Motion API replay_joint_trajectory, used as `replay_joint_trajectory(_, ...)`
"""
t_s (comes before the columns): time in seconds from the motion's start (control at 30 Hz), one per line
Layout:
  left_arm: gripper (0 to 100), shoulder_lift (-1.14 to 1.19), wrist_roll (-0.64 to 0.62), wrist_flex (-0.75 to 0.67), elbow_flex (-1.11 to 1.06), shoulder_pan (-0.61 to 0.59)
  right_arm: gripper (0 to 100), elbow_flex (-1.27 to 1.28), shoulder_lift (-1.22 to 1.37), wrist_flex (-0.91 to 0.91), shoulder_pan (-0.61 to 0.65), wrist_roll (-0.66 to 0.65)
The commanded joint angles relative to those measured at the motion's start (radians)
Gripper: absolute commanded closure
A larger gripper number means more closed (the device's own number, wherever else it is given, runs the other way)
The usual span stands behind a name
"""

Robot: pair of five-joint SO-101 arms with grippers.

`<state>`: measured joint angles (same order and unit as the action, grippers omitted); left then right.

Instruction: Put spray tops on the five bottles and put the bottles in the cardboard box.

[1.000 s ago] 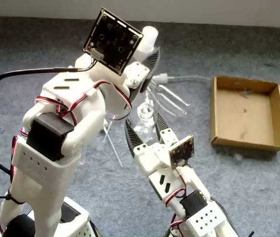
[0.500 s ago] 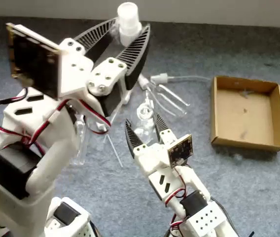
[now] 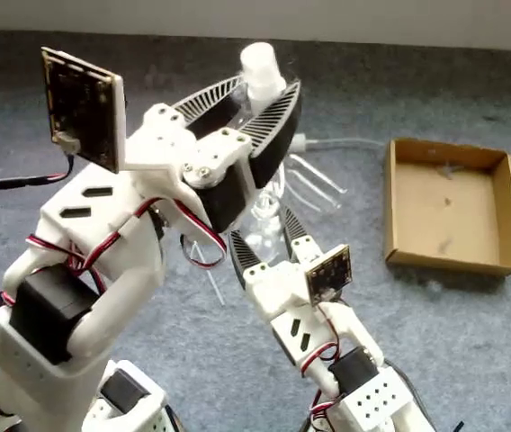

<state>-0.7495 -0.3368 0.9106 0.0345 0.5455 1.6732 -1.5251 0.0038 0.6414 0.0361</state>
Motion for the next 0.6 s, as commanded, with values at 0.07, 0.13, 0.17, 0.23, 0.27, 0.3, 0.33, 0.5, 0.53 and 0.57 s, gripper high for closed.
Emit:
replay_joint_trajectory(0.07, 100, -0.013, -0.005, -0.028, -0.004, 0.016, 79.6, 0.128, -0.007, 0.015, 0.004, 0.012)
replay_joint_trajectory(0.13, 100, -0.013, -0.005, -0.028, -0.004, 0.016, 79.6, 0.128, -0.007, 0.015, 0.004, 0.012)
replay_joint_trajectory(0.17, 100, -0.013, -0.005, -0.028, -0.004, 0.016, 79.6, 0.128, -0.007, 0.015, 0.004, 0.012)
replay_joint_trajectory(0.23, 100, -0.013, -0.003, -0.026, -0.005, 0.015, 79.6, 0.128, -0.007, 0.013, 0.004, 0.012)
replay_joint_trajectory(0.27, 100, -0.013, -0.002, -0.026, -0.010, 0.013, 79.6, 0.128, -0.007, 0.013, 0.004, 0.012)
replay_joint_trajectory(0.3, 100, -0.015, 0.008, -0.026, -0.013, 0.001, 79.6, 0.128, -0.007, 0.013, 0.004, 0.012)
replay_joint_trajectory(0.33, 100, -0.015, 0.023, -0.026, -0.016, -0.019, 79.6, 0.128, -0.007, 0.013, 0.004, 0.012)
replay_joint_trajectory(0.5, 100, -0.015, 0.002, -0.028, -0.033, -0.041, 79.6, 0.128, -0.007, 0.013, 0.004, 0.011)
replay_joint_trajectory(0.53, 100, -0.015, 0.002, -0.032, -0.031, -0.041, 79.6, 0.128, -0.007, 0.013, 0.004, 0.011)
replay_joint_trajectory(0.57, 100, -0.015, 0.002, -0.034, -0.031, -0.042, 79.6, 0.128, -0.007, 0.013, 0.004, 0.011)
